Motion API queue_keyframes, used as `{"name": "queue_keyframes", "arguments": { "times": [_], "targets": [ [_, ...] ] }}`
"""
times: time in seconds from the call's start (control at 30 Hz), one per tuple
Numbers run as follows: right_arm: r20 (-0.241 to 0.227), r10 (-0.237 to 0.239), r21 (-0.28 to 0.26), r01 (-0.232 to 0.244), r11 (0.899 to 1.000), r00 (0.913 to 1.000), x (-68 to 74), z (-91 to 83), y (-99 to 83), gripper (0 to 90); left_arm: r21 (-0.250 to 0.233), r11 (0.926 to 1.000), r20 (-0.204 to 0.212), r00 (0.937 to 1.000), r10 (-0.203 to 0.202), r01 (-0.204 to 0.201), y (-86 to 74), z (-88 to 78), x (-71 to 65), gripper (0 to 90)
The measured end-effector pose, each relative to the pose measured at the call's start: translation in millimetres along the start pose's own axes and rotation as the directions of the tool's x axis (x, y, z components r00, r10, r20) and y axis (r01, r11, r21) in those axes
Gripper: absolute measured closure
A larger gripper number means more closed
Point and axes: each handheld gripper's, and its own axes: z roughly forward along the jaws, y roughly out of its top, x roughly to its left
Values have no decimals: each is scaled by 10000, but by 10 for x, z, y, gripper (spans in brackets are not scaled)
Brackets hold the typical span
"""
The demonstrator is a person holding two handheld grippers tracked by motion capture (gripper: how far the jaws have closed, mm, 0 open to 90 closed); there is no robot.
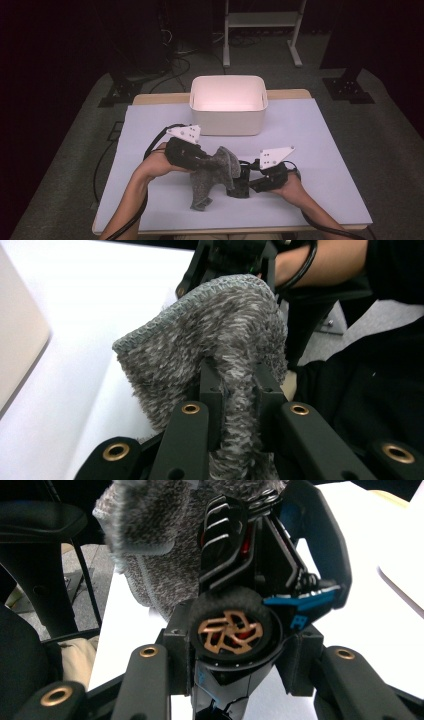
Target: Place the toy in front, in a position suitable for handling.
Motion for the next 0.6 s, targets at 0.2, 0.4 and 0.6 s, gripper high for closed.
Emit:
{"name": "queue_keyframes", "arguments": {
  "times": [0.2, 0.4, 0.6],
  "targets": [
    [77, -105, 361, 102, 9993, 9999, 20, -61, 19, 555, 701, 9974, -78, 9999, -139, 144, -60, 75, 16, 799],
    [135, -222, 874, 209, 9960, 9997, 30, -141, 44, 554, 1061, 9943, 261, 9996, -139, 111, -82, 340, 56, 799],
    [140, -286, 1593, 260, 9869, 9995, 50, -196, 93, 560, 1157, 9933, 822, 9966, -77, -19, -41, 631, 55, 791]
  ]
}}
